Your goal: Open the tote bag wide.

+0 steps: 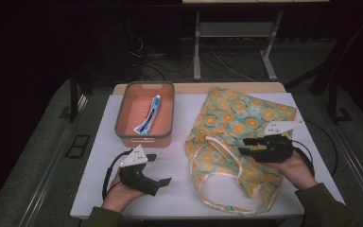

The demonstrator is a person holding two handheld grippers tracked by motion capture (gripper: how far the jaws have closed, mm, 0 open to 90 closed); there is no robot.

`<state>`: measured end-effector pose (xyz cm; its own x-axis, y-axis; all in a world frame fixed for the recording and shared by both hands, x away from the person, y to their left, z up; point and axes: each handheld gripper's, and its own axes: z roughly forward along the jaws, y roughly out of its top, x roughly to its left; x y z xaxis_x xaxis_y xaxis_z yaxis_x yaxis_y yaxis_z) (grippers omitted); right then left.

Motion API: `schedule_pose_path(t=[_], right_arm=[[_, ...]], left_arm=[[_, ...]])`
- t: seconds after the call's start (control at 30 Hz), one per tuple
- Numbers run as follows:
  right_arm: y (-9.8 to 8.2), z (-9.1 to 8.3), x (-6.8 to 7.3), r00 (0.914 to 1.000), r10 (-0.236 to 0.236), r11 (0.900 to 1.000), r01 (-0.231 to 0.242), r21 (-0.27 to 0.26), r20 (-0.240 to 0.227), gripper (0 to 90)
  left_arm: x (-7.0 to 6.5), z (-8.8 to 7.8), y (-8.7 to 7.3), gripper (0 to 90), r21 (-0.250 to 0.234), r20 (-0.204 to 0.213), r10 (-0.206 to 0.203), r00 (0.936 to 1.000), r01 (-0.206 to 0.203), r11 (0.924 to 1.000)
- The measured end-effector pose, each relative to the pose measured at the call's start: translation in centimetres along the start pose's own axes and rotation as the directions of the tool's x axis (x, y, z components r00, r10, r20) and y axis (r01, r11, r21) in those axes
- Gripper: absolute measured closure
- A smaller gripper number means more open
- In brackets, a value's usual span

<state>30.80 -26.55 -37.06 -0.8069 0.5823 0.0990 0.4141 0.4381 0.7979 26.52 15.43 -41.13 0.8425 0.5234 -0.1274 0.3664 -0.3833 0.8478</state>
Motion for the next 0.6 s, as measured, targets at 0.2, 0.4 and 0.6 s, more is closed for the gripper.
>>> schedule_pose_path(t=[0.2, 0.4, 0.6], right_arm=[[-0.6, 3.4, 3.7, 0.9905, -0.135, 0.985, 0.137, 0.106, -0.029, 47.3], [-1.4, 4.9, 2.3, 0.9833, -0.163, 0.974, 0.147, 0.172, 0.081, 38.9], [-3.0, 7.0, -0.3, 0.9912, -0.108, 0.959, 0.084, 0.27, 0.077, 44.2]], left_arm=[[-0.1, 0.1, 0.0, 0.6, 0.007, 0.003, 0.003, 1.0, -0.003, 1.0], [-0.1, 0.1, 0.0, 0.7, 0.006, 0.004, 0.004, 1.0, -0.004, 1.0], [-0.1, 0.2, 0.0, 0.7, 0.008, 0.004, 0.006, 1.0, -0.006, 1.0]])
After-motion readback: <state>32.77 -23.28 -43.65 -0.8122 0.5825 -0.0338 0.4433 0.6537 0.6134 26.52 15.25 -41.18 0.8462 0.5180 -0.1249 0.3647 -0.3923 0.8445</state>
